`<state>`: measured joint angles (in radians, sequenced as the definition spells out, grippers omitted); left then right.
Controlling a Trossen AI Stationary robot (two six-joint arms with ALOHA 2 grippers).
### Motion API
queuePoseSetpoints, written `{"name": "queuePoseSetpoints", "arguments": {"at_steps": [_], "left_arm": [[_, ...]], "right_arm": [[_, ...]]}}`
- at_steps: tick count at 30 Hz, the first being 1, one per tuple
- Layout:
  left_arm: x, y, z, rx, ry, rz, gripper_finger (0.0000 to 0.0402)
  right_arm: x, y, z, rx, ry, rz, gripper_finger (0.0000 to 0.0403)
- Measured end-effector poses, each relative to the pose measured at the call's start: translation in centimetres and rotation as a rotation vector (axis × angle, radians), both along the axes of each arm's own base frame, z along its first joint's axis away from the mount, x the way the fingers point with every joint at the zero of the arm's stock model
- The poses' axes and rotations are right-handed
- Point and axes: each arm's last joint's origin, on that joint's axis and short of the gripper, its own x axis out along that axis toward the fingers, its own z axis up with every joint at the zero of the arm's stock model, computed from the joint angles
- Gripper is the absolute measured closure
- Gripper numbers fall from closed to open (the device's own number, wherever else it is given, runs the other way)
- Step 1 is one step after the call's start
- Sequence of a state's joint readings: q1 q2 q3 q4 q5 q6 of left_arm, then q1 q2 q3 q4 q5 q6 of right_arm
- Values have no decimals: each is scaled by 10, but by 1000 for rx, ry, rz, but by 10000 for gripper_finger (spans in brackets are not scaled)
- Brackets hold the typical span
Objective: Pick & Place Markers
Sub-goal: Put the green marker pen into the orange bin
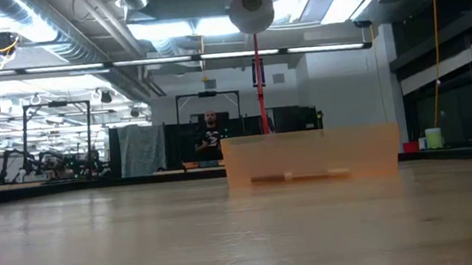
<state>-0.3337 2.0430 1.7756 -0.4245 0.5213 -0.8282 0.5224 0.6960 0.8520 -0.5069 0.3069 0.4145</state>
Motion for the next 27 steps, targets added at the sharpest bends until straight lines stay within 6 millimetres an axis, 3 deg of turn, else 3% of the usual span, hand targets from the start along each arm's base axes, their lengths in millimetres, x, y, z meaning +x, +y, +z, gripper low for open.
{"name": "queuePoseSetpoints", "arguments": {"at_steps": [5,10,19,23,27], "left_arm": [[-6,-10,4,-12,-56,-124,233],[-20,-12,23,84,-136,-128,233],[-72,24,48,629,11,31,233],[-83,33,61,686,7,73,233],[-90,38,58,680,-2,79,233]], "right_arm": [[1,1,-1,4,9,20,379],[5,4,0,13,-2,21,379],[19,12,0,27,-26,23,379],[29,18,-1,36,-38,41,379],[40,25,-4,47,-40,60,379]]}}
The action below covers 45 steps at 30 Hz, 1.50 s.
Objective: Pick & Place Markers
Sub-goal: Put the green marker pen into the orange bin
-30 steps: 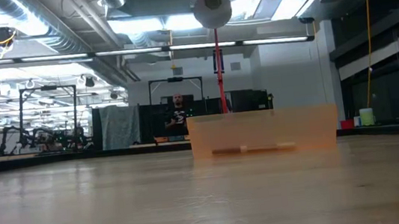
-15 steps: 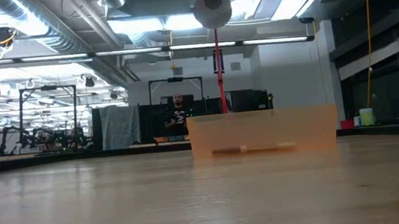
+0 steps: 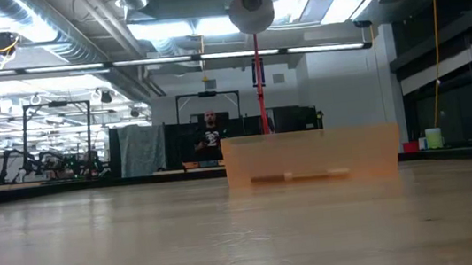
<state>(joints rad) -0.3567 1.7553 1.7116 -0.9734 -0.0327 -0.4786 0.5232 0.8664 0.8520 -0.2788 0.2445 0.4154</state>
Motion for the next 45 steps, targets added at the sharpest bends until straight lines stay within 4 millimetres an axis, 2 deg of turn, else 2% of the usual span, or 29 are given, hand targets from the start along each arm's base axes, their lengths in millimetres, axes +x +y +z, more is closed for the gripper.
{"name": "queuePoseSetpoints", "arguments": {"at_steps": [10,15,19,26,31,36,45], "left_arm": [[-26,11,-42,-72,-6,93,233],[-43,13,-46,-107,-20,123,233],[-56,15,-39,-98,-56,150,233],[-84,19,-9,-16,-206,212,233],[-102,28,6,2,-247,269,233],[-114,33,14,18,-261,291,233],[-121,36,13,75,-242,308,233]], "right_arm": [[19,20,-7,16,-16,44,379],[24,28,-5,41,-67,64,379],[29,32,-3,62,-103,70,379],[37,43,-1,72,-169,91,380],[46,54,16,-4,-174,122,380],[58,63,30,-106,-71,139,380],[79,78,34,-298,148,181,380]]}}
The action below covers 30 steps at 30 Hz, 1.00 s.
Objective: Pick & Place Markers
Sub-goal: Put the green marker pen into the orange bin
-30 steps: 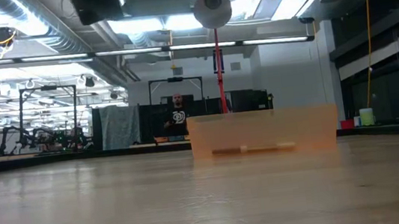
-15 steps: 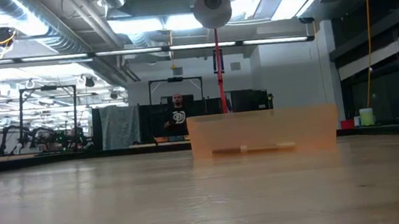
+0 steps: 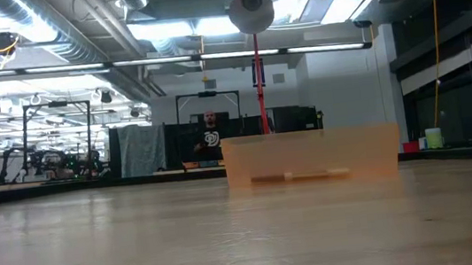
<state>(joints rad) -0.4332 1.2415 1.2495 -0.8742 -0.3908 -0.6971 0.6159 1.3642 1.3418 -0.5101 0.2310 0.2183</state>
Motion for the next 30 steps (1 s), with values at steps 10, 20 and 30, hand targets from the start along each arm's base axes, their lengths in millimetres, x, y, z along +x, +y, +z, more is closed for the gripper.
{"name": "queuePoseSetpoints", "arguments": {"at_steps": [10,20,30], "left_arm": [[-2,0,-1,-24,25,0,233],[-8,-8,-3,-28,56,-19,233],[-14,-8,-7,-15,107,4,233]], "right_arm": [[19,14,-12,-81,65,72,378],[32,22,-14,-122,86,91,287],[50,33,-19,-333,256,168,197]]}}
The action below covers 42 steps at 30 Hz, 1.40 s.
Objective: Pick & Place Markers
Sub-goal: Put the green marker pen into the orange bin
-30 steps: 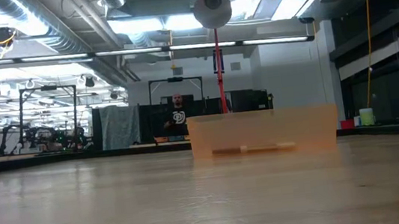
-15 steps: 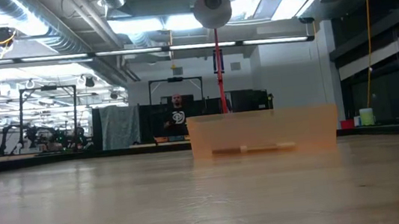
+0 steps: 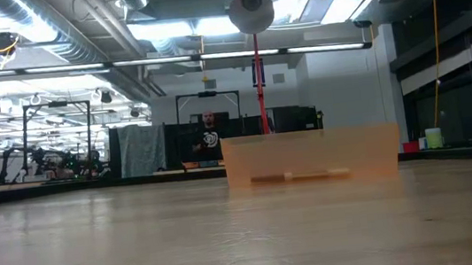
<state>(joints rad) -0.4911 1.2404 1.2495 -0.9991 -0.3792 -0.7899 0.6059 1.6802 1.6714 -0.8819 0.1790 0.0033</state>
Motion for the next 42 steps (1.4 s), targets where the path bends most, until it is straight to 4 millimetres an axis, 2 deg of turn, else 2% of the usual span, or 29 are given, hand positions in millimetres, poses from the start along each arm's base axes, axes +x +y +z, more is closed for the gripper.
{"name": "queuePoseSetpoints", "arguments": {"at_steps": [9,14,26,35,42], "left_arm": [[0,0,0,13,-4,2,233],[0,0,0,15,-4,1,233],[-1,-2,0,40,2,-50,233],[-5,-8,1,113,-30,-60,233],[-18,-13,8,112,-27,-238,237]], "right_arm": [[26,15,-5,-142,128,124,191],[34,20,-13,-214,168,195,193],[47,31,-44,-219,264,222,193],[62,43,-76,-208,322,244,193],[70,48,-98,-224,357,243,193]]}}
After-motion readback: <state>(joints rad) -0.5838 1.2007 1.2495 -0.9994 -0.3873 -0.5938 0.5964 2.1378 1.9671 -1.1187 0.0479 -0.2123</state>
